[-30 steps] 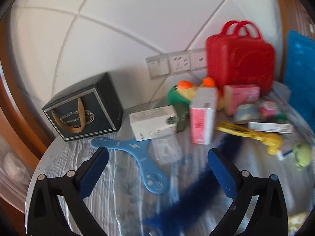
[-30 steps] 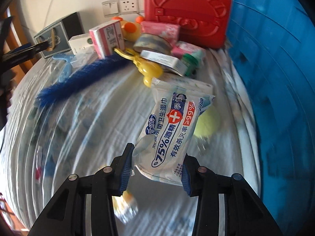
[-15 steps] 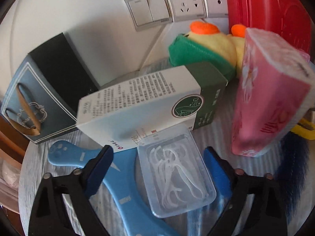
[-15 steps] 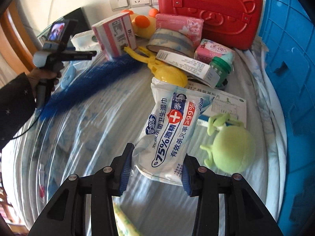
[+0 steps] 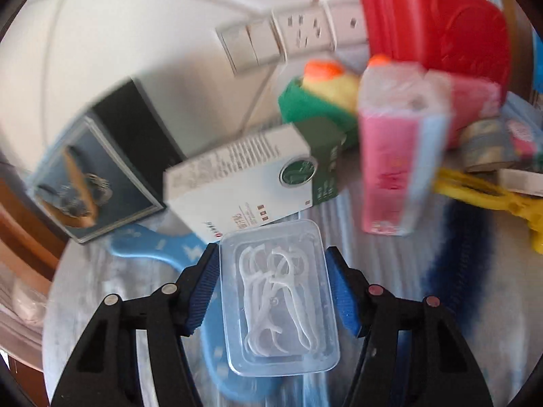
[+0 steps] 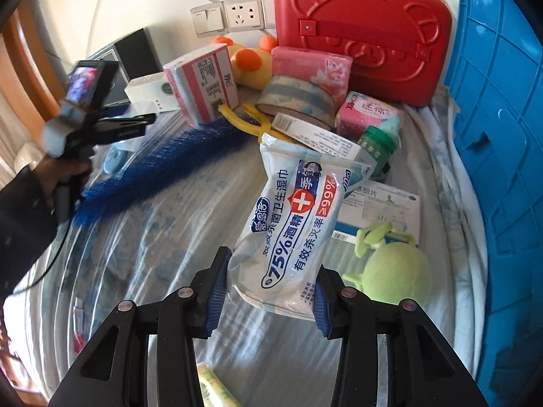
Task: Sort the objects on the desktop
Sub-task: 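Carry the wipes pack and floss box with both tools into the blue crate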
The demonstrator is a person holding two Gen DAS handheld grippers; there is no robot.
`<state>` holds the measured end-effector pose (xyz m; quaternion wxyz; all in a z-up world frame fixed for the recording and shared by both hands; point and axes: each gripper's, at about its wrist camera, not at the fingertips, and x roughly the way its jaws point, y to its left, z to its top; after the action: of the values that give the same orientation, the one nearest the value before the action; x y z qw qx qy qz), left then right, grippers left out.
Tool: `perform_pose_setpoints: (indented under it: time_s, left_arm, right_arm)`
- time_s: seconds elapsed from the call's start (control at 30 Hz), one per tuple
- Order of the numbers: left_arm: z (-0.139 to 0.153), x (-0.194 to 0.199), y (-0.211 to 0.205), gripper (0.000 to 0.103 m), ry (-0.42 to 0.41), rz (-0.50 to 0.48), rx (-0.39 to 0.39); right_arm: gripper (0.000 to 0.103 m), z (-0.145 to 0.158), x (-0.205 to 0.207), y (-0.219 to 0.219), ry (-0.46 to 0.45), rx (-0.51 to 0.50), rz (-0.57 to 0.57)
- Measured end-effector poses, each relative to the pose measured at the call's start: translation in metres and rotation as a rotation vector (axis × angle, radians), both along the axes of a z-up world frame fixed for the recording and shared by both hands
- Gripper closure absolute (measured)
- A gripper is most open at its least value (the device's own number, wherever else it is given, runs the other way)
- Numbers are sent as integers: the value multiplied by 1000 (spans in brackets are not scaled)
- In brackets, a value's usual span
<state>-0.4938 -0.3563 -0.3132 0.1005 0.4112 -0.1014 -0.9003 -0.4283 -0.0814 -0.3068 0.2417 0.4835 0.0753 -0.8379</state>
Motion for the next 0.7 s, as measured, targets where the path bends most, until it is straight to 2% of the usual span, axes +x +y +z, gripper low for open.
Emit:
perform_pose_setpoints:
  time_s: [0.13, 0.3, 0.43, 0.53, 0.7]
  left_arm:
    - [31, 40, 17, 42, 61, 0, 5]
    - [73, 106, 62, 42, 125, -52, -19]
    - [112, 140, 104, 42, 166, -127, 9]
    - [146, 168, 135, 42, 218, -193, 37]
    - [195, 206, 185, 42, 305, -310, 21]
  right_arm:
    - [61, 9, 6, -15, 21, -27, 19]
    - [61, 44, 20, -20, 98, -34, 13]
    - [61, 77, 43, -13, 152, -44, 0]
    - [61, 108, 71, -1, 218, -51, -21]
    - [61, 161, 125, 50, 310, -85, -114]
